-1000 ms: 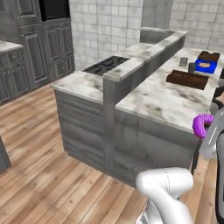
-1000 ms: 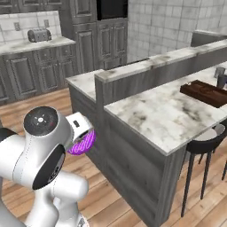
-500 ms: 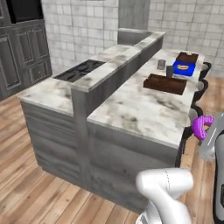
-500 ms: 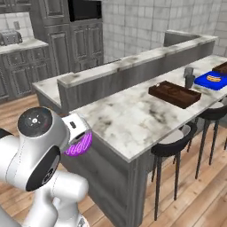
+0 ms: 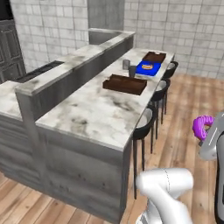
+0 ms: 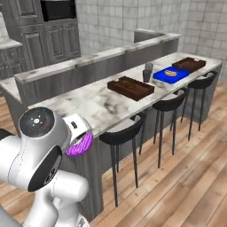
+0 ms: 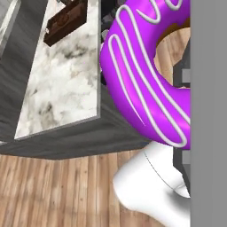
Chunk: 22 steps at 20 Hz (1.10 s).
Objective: Take the donuts from the fridge and place them on the empty tray on the dining counter.
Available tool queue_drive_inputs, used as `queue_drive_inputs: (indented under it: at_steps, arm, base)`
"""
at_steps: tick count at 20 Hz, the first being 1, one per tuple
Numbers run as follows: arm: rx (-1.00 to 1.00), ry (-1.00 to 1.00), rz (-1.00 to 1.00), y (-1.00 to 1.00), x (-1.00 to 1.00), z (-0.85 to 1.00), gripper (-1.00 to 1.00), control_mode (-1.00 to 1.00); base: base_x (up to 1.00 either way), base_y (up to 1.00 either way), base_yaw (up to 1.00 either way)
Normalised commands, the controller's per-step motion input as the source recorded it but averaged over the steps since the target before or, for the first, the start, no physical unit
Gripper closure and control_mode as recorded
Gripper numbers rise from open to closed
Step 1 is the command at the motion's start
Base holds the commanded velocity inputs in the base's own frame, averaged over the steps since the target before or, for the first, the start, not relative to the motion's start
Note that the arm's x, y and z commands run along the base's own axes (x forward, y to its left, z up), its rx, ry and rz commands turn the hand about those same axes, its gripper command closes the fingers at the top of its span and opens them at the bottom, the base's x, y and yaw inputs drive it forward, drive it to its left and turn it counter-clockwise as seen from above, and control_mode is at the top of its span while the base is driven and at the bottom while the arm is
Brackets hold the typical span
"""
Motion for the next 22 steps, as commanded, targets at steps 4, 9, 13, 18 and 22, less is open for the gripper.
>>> queue_drive_inputs:
  at_steps: [4, 9, 13, 18, 22]
  arm:
    - [0.00, 0.00, 0.00, 0.00, 0.00, 0.00, 1.00, 1.00]
    - [0.00, 0.00, 0.00, 0.00, 0.00, 0.00, 1.00, 1.00]
    - [0.00, 0.00, 0.00, 0.00, 0.00, 0.00, 1.00, 1.00]
    - [0.00, 0.00, 0.00, 0.00, 0.00, 0.00, 1.00, 1.00]
    - [0.00, 0.00, 0.00, 0.00, 0.00, 0.00, 1.00, 1.00]
  base:
    - [0.27, -1.00, -0.15]
    - [0.88, -0.99, -0.12]
    - [1.00, -1.00, -0.02]
    - [1.00, -1.00, 0.00]
    - [1.00, -0.91, 0.05]
